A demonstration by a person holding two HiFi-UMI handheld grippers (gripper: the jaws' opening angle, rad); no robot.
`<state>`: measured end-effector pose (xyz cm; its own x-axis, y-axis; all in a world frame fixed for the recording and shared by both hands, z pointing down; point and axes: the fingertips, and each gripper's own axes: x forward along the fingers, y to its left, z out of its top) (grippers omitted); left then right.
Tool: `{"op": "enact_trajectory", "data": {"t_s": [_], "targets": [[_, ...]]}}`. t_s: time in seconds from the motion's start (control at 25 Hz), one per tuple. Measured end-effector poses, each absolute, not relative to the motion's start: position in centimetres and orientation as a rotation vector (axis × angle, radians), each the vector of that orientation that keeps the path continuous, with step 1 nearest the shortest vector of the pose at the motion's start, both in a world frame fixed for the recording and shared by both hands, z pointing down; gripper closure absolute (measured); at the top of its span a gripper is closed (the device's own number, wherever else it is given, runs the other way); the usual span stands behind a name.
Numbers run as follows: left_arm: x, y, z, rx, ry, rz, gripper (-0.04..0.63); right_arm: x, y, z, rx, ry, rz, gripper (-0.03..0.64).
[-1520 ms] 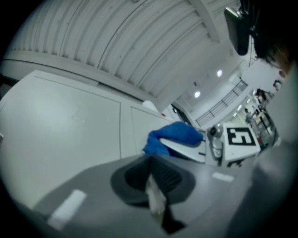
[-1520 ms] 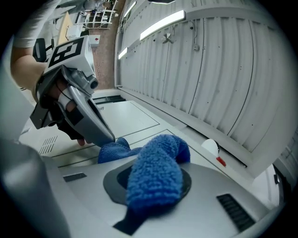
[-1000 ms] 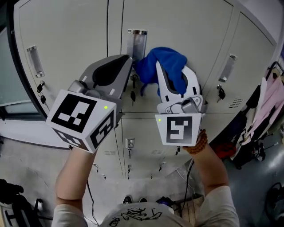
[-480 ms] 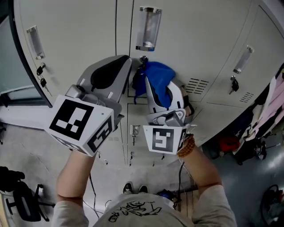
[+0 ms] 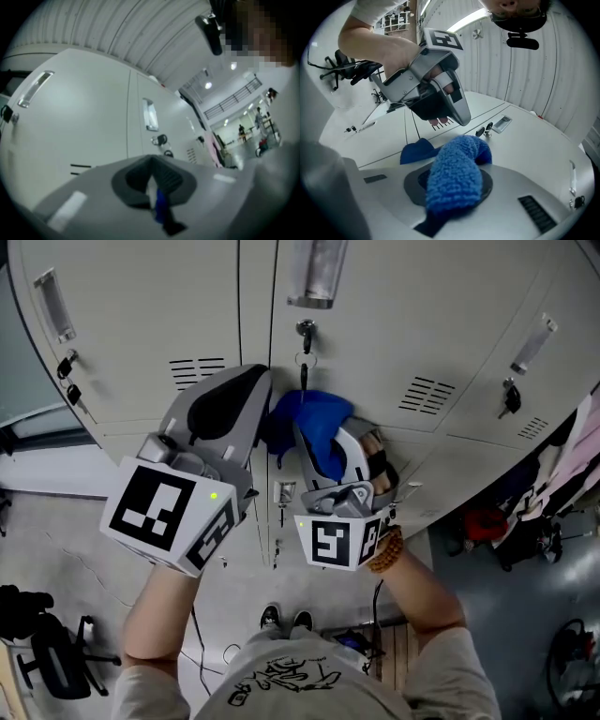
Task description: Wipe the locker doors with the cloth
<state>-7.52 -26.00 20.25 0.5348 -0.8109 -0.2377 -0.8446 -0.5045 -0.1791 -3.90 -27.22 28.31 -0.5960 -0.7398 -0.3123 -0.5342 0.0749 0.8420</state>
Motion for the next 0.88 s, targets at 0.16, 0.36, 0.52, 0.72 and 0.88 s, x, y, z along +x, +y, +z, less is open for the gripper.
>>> {"op": "enact_trajectory", "data": {"t_s": [0.16, 0.36, 0.52, 0.72, 0.88], "targets": [[-7.1, -25.9, 19.7, -2.494, 1.368, 0.187, 0.593, -1.8, -27.4, 28.8, 1.308, -2.108, -1.505, 0.594], [-6.2, -25.2, 17.1, -2.477, 1.313, 0.242, 0.592, 0.7, -27.7, 25.1, 1.362, -2.069, -1.5, 0.594], [-5.4, -24.3, 14.9, -2.454, 1.275, 0.26, 0.593, 1.7, -27.4, 20.1, 1.376, -2.04, -1.54, 0.594], [-4.5, -23.7, 10.5, -2.397, 1.219, 0.299, 0.594, 1.4, -27.4, 12.6, 1.373, -2.045, -1.616, 0.594], [-3.7, -23.2, 7.1, -2.361, 1.178, 0.321, 0.593, 0.4, -27.2, 6.7, 1.363, -2.048, -1.673, 0.594]]}}
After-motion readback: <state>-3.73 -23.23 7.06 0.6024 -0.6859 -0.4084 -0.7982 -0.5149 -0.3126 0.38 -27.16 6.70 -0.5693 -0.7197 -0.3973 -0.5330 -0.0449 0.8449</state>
